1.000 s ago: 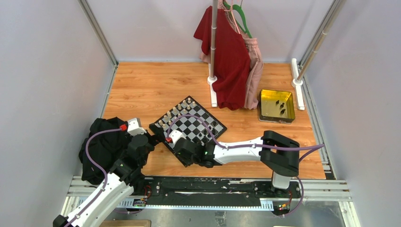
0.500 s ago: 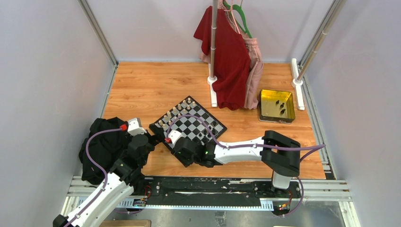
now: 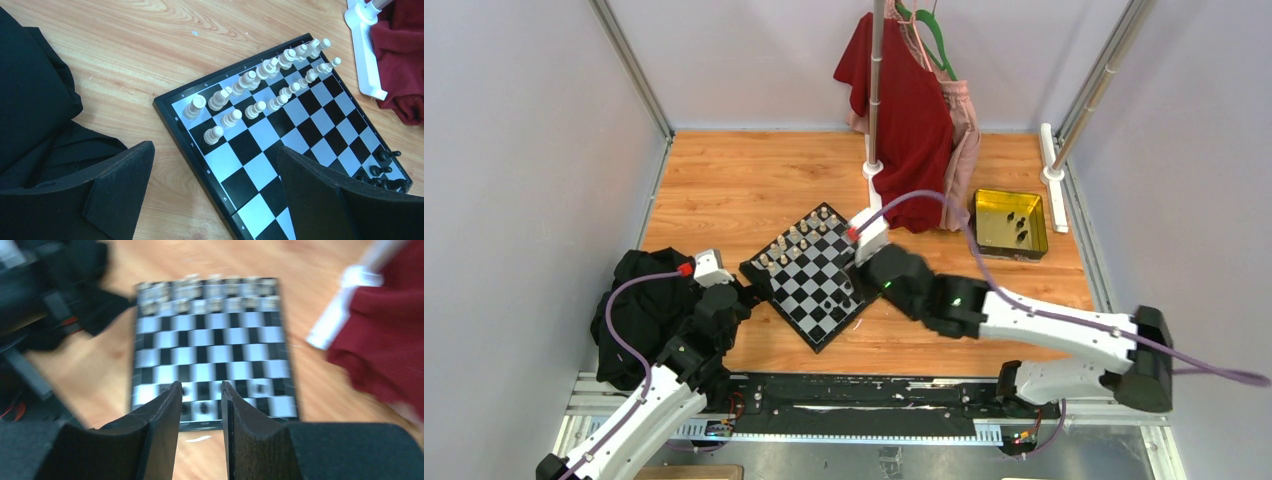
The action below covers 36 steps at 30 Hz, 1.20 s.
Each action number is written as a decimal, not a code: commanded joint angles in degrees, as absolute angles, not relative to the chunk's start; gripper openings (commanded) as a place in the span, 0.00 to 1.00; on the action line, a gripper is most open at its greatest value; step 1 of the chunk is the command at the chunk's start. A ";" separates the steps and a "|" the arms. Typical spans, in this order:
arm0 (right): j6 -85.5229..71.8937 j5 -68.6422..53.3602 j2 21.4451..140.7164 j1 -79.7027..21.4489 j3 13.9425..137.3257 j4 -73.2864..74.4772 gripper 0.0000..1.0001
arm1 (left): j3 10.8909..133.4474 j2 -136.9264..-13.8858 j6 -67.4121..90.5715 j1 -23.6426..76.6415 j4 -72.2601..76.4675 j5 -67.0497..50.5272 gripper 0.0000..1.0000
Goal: Set up the chess pieces on the board
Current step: Pick up the chess piece from the storage box.
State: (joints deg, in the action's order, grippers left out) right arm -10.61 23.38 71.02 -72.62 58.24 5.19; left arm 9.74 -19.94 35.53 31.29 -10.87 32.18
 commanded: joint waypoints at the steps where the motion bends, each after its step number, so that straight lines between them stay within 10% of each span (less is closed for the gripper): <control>1: -11.47 31.76 62.78 -59.91 52.83 9.99 0.38 | 9.52 -20.22 35.52 31.64 -10.34 33.01 1.00; 18: -16.15 19.81 66.99 -5.38 46.84 6.41 0.39 | 10.62 -24.95 35.34 31.64 -8.91 32.39 1.00; 36: -18.75 14.16 89.01 7.79 53.51 0.48 0.40 | 10.99 -27.15 35.14 31.64 -8.09 31.66 1.00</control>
